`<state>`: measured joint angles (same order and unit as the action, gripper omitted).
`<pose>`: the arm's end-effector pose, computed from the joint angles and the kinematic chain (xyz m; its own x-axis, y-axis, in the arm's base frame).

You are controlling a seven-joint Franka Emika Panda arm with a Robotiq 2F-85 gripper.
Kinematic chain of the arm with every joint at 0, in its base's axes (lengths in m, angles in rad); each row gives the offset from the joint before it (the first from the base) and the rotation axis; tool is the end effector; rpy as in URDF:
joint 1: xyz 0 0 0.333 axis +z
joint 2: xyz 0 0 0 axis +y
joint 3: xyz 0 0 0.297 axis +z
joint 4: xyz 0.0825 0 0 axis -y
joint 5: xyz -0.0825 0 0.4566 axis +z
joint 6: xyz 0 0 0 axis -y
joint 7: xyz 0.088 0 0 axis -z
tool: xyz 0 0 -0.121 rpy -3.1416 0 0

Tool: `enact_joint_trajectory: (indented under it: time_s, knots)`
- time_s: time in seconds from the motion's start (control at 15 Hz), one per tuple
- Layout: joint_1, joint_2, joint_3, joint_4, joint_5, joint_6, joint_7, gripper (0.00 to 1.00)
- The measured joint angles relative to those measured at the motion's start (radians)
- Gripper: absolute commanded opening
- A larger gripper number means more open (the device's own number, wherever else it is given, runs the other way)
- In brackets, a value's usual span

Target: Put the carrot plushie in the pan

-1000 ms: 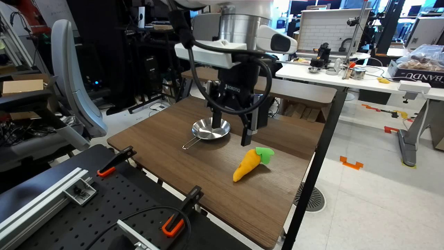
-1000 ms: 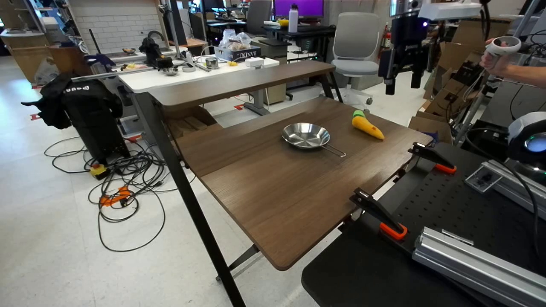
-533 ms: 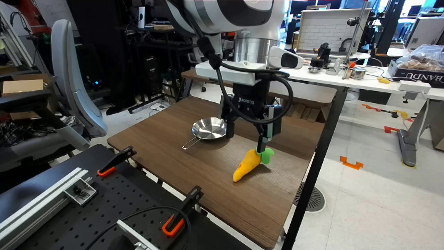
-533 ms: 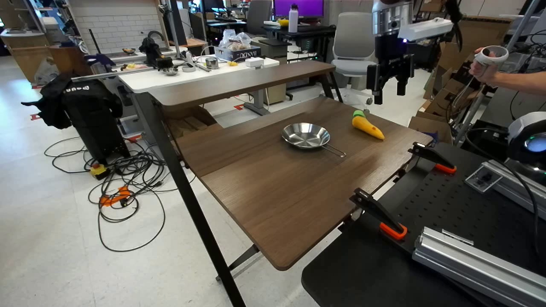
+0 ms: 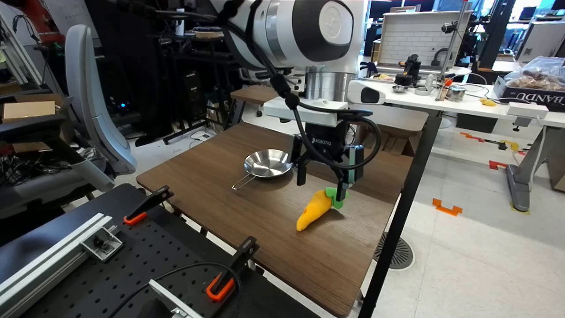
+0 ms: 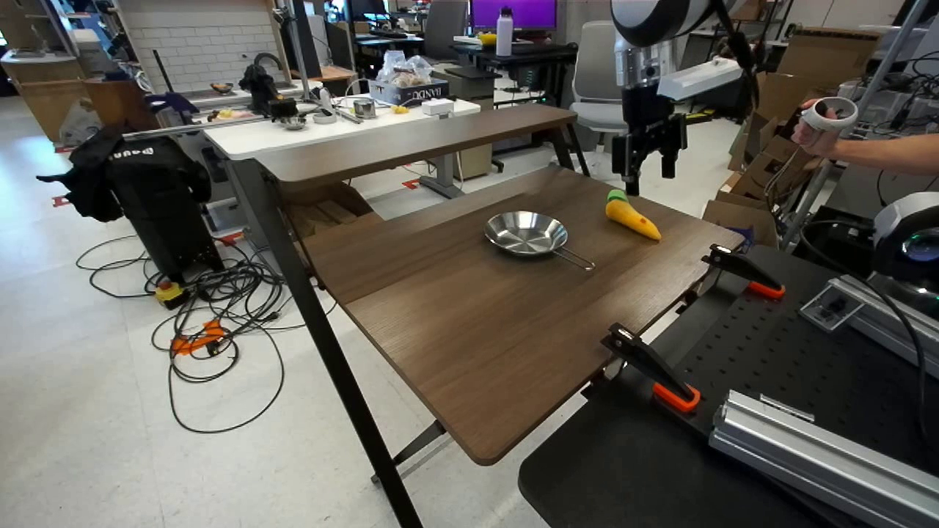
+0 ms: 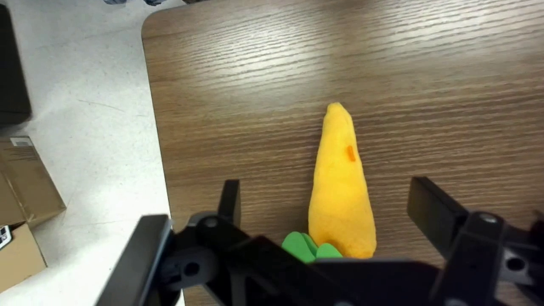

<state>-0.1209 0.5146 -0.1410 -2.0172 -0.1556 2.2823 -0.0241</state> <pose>0.5807 -0.1674 0.0887 0.9578 -0.1276 -0.2575 -0.0905 -0.9843 0.1513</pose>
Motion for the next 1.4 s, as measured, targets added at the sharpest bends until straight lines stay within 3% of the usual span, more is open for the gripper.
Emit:
enact_joint_trajectory:
  time_s: [0.53,1.07,1.13,1.2,1.4]
  knots:
    - [0.029,0.101,0.000,0.027,-0.064,0.147,0.001,1.00]
    - [0.032,0.107,0.042,-0.021,-0.050,0.297,-0.001,1.00]
    - [0.032,0.107,0.045,-0.027,-0.049,0.305,-0.001,0.75]
    - [0.032,0.107,0.047,-0.032,-0.049,0.312,-0.001,0.72]
    - [0.031,0.107,0.048,-0.041,-0.049,0.317,-0.005,0.49]
